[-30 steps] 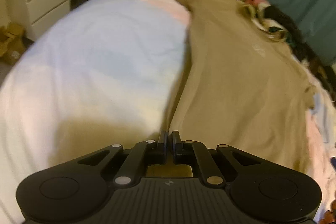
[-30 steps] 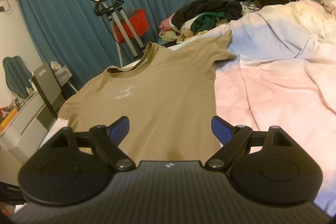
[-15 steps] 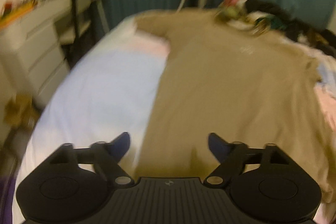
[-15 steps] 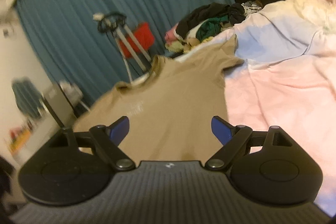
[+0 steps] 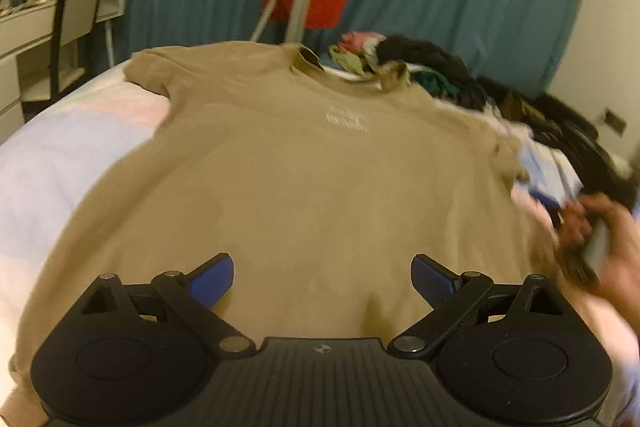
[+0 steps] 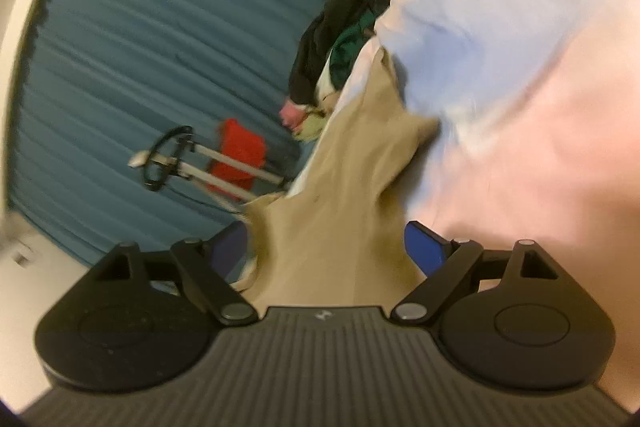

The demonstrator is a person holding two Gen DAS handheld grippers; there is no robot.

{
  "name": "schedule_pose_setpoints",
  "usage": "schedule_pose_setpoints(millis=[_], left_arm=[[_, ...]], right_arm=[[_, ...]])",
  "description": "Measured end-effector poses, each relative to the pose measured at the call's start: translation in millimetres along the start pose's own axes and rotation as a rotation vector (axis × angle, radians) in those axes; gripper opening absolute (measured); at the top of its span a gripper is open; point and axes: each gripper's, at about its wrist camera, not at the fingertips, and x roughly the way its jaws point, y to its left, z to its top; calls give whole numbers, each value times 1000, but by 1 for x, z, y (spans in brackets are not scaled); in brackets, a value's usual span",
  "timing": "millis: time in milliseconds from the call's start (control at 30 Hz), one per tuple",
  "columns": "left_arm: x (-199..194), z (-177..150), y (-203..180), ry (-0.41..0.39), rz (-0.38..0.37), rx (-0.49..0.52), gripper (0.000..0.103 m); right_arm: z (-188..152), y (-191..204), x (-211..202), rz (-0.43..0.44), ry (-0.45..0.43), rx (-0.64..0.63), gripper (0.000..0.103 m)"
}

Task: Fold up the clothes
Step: 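Grasp the shirt side with the right gripper and lift it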

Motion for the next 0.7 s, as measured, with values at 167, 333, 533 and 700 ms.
schedule_pose_setpoints(millis=[167, 333, 533, 700], left_arm=[[22, -4, -1, -7, -65, 10, 97], [46, -13, -3, 26, -86, 30, 97], [66, -16, -7, 32, -76, 42, 97], [71, -10, -5, 24, -62, -5, 97]], right_arm=[[17, -26, 56, 89, -49, 63, 75], [34, -31, 102, 168, -55, 44, 74], [45, -39, 134, 131, -108, 61, 22], [48, -30, 117, 107, -211, 2, 8]])
